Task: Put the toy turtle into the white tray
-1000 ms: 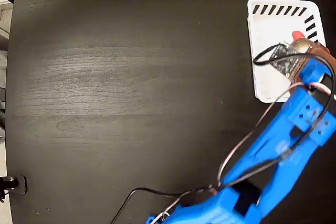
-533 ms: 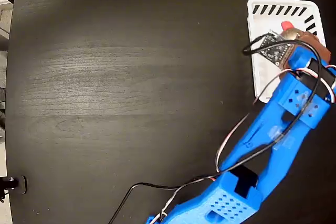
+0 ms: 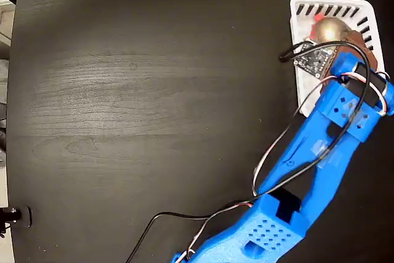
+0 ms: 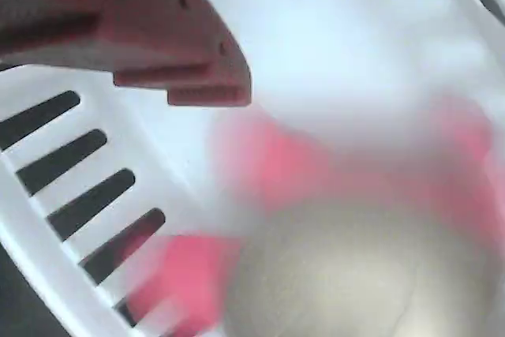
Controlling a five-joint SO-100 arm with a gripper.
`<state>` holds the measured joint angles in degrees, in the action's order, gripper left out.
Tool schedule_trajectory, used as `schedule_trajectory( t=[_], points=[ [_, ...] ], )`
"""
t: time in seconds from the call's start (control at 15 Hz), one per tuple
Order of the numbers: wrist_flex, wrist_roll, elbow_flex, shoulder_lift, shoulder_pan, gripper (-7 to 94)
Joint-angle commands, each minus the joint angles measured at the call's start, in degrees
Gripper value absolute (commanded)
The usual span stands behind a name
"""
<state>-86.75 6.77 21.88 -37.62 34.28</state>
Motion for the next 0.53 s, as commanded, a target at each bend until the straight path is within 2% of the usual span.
schedule_trajectory(
  t=[0.0, 0.2, 0.33, 0.4, 0.47],
  points=[
    [-0.79, 1.32, -3.16, -2.72, 0.26, 55],
    [-0.70, -1.32, -0.26, -6.24, -0.35, 52],
    [-0.18, -5.89, 4.75, -13.27, -2.29, 42],
    [0.70, -6.33, 7.65, -17.23, -3.69, 29],
    [2.55, -8.44, 11.78, -21.71, -4.75, 11]
  ],
)
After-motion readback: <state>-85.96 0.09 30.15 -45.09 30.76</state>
